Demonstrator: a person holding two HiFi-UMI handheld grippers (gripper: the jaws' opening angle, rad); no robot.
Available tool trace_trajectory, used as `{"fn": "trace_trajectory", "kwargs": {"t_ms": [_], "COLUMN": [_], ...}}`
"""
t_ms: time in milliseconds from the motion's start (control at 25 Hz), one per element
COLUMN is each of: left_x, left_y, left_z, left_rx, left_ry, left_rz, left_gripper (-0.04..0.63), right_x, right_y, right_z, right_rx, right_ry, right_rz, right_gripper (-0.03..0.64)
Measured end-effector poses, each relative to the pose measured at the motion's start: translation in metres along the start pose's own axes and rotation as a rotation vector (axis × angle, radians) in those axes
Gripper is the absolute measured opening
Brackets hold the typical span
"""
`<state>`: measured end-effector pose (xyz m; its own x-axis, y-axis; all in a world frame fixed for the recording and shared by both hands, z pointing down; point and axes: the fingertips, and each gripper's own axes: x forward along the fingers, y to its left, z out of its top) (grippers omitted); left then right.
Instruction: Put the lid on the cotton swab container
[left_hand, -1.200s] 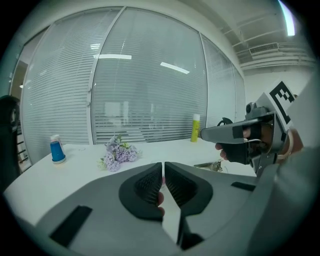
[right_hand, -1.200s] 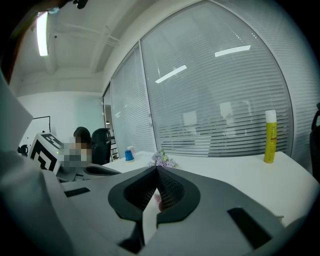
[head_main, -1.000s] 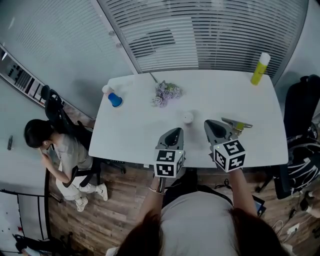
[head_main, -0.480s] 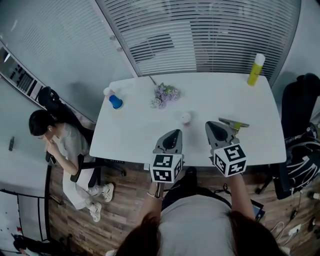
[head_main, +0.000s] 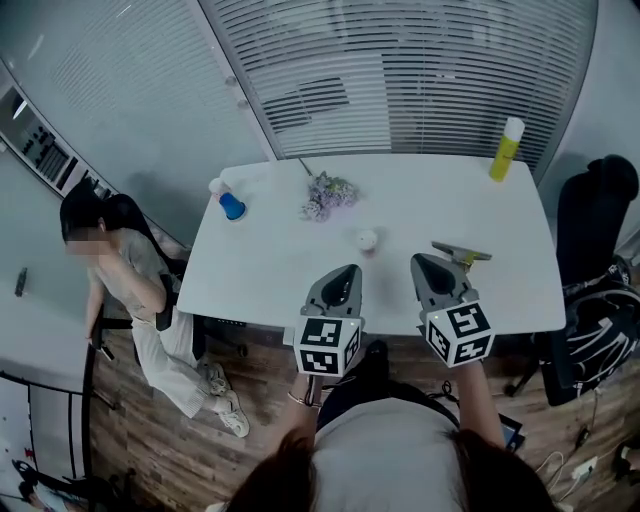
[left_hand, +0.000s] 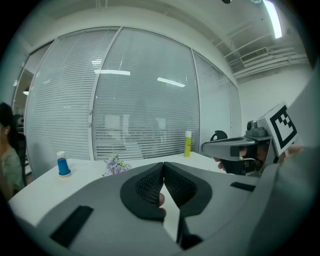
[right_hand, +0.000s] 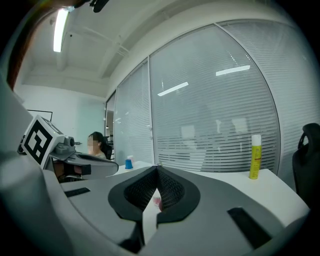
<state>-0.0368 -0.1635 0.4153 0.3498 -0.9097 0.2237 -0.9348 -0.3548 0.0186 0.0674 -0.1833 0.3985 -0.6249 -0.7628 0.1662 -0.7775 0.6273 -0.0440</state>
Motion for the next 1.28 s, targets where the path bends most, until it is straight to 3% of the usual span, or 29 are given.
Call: {"fn": "trace_trajectory", "kwargs": {"t_ms": [600, 1280], "left_x": [-0.014, -0.01], "left_y": [-0.014, 0.014], "left_z": [0.006, 0.021], "left_rx": [0.001, 0.025], "left_ry": [-0.011, -0.031], "left_rz": [-0.011, -0.089], "left_gripper": [0.02, 0.02], "right_x": [-0.017, 0.002], "right_y": [0.01, 0.014], "right_z": [0.004, 0.017], "right_rx": [-0.026, -0.034], "right_ry": [-0.005, 0.0], "right_rz": [0.002, -0.078], "right_gripper": [0.023, 0.023]}}
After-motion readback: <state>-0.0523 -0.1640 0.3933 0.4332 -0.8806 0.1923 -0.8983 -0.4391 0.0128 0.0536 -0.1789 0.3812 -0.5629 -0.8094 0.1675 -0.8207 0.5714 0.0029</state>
